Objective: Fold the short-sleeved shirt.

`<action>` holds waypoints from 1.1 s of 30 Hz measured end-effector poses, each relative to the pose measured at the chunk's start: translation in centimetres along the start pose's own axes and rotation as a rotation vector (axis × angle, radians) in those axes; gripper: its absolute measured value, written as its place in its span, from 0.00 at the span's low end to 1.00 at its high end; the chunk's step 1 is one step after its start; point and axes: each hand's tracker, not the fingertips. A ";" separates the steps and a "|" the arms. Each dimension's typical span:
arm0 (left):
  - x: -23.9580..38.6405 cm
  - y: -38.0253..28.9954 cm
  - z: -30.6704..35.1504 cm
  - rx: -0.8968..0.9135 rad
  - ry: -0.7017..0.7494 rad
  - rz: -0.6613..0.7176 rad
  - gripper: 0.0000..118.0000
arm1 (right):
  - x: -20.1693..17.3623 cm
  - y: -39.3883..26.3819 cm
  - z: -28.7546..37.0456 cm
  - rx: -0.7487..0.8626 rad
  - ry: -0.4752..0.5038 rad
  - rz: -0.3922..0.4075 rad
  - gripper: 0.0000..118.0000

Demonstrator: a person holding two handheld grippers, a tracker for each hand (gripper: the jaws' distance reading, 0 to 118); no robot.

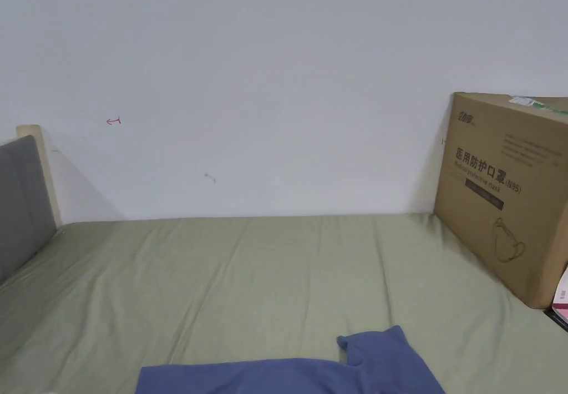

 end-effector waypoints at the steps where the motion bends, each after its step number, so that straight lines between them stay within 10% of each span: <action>1: 1.0 1.3 0.1 0.060 -0.005 -0.001 0.83 | -1.1 1.5 -0.2 0.043 0.037 -0.007 0.91; 6: 4.5 5.7 -1.6 0.265 -0.051 -0.001 0.71 | -5.8 6.5 -2.1 0.219 0.138 0.009 0.78; 9: 5.9 6.7 -1.9 0.325 -0.068 0.002 0.00 | -7.7 7.7 -2.4 0.323 0.158 -0.008 0.08; 10: 6.5 7.0 -2.1 0.345 -0.011 -0.010 0.00 | -8.5 8.0 -2.6 0.338 0.127 0.005 0.02; 18: 5.9 8.5 -4.3 0.249 -0.052 -0.096 0.00 | -9.4 7.6 -3.8 0.338 0.150 0.024 0.00; 27: -4.4 14.1 -22.0 -0.459 -0.075 0.149 0.00 | -7.5 7.1 -10.0 0.192 0.168 0.031 0.00; 29: -5.9 12.8 -25.9 -0.530 0.025 0.099 0.36 | -7.0 6.6 -11.4 0.160 0.178 -0.005 0.00; 30: -6.4 11.5 -27.9 -0.571 0.069 0.082 0.80 | -6.7 6.3 -12.1 0.144 0.182 -0.026 0.00; 33: -8.0 8.7 -32.6 -0.650 0.101 0.054 0.93 | -6.1 5.0 -14.0 0.106 0.188 -0.063 0.00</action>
